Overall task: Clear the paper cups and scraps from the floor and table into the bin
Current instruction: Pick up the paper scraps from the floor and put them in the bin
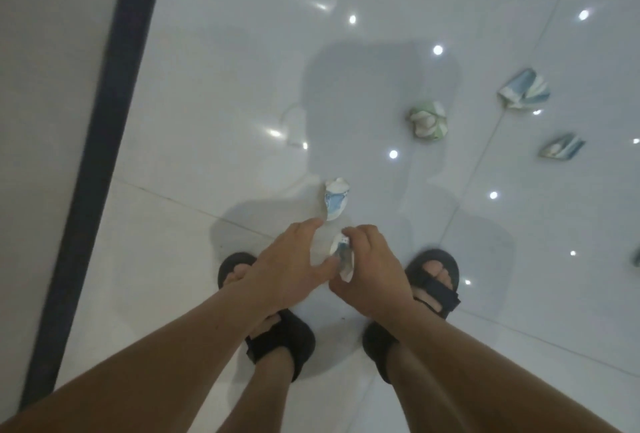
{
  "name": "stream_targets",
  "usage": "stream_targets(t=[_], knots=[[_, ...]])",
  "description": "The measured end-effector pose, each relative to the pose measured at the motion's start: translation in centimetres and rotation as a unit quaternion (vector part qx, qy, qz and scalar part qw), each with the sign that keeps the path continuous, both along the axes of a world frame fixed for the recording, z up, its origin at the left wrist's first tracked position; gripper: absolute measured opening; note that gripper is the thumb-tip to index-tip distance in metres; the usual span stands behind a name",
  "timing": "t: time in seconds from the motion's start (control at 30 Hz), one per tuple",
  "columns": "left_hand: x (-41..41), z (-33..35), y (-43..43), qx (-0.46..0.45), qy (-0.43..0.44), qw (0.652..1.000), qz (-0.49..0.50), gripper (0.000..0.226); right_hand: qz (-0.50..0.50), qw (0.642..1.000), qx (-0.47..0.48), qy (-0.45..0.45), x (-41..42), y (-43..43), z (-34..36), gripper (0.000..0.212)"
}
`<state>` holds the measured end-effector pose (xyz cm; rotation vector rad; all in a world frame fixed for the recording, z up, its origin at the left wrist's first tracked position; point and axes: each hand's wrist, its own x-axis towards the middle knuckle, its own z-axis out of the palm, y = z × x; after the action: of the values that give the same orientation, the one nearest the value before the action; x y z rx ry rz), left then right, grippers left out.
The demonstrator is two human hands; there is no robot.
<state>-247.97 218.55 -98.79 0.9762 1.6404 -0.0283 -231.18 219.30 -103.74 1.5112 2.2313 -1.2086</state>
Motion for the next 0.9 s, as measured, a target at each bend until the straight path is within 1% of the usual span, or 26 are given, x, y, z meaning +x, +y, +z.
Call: stream_targets(t=[0.03, 0.1, 0.17, 0.23, 0.27, 0.37, 0.43, 0.47, 0.57, 0.63, 0.67, 0.73, 0.83, 0.9], knots=[[-0.1, 0.9, 0.7, 0.005, -0.019, 1.000, 0.009, 0.064, 0.001, 0.999, 0.015, 0.033, -0.6, 0.5, 1.0, 0.063], [-0.5, 2.3, 1.9, 0.027, -0.041, 0.998, 0.025, 0.046, -0.013, 0.995, 0.030, 0.090, -1.4, 1.6, 2.5, 0.070], [-1.4, 3.0, 2.7, 0.058, -0.021, 0.997, 0.043, 0.034, -0.019, 0.996, 0.008, 0.091, -1.8, 2.8, 2.9, 0.087], [-2.7, 2.8, 2.7, 0.079, 0.025, 0.995, 0.059, 0.032, 0.010, 0.998, -0.037, 0.058, -2.1, 3.9, 2.0, 0.103], [-3.3, 2.4, 2.3, 0.084, 0.043, 0.993, 0.069, 0.034, 0.033, 0.998, -0.031, 0.031, -2.3, 4.3, 1.1, 0.108], [-4.9, 0.6, 0.3, 0.093, 0.075, 0.989, 0.090, 0.039, 0.085, 0.992, 0.028, -0.092, -3.5, 5.7, -2.4, 0.111], [-6.0, -0.7, -1.5, 0.093, 0.080, 0.988, 0.098, 0.039, 0.126, 0.980, 0.046, -0.146, -4.8, 6.2, -4.8, 0.109], [-6.5, -1.3, -2.3, 0.088, 0.081, 0.988, 0.100, 0.039, 0.149, 0.974, 0.043, -0.163, -5.3, 6.1, -5.7, 0.104], [-7.7, -2.3, -4.5, 0.067, 0.092, 0.989, 0.097, 0.038, 0.184, 0.966, 0.047, -0.177, -5.7, 5.2, -7.1, 0.075], [-8.0, -1.9, -5.3, 0.058, 0.102, 0.987, 0.106, 0.037, 0.166, 0.972, 0.037, -0.161, -5.2, 4.8, -6.5, 0.061], [-8.1, -1.4, -5.5, 0.059, 0.105, 0.986, 0.112, 0.037, 0.145, 0.978, 0.023, -0.148, -4.9, 4.8, -5.7, 0.059], [-8.3, 0.5, -5.1, 0.062, 0.107, 0.984, 0.129, 0.036, 0.111, 0.986, 0.006, -0.121, -4.5, 5.1, -3.0, 0.062], [-8.5, 5.3, -2.8, 0.064, 0.101, 0.980, 0.156, 0.036, 0.105, 0.991, 0.027, -0.080, -4.6, 6.3, 3.3, 0.070], [-8.8, 9.7, -0.5, 0.085, 0.091, 0.976, 0.178, 0.037, 0.101, 0.992, 0.046, -0.054, -5.4, 7.9, 8.5, 0.074]])
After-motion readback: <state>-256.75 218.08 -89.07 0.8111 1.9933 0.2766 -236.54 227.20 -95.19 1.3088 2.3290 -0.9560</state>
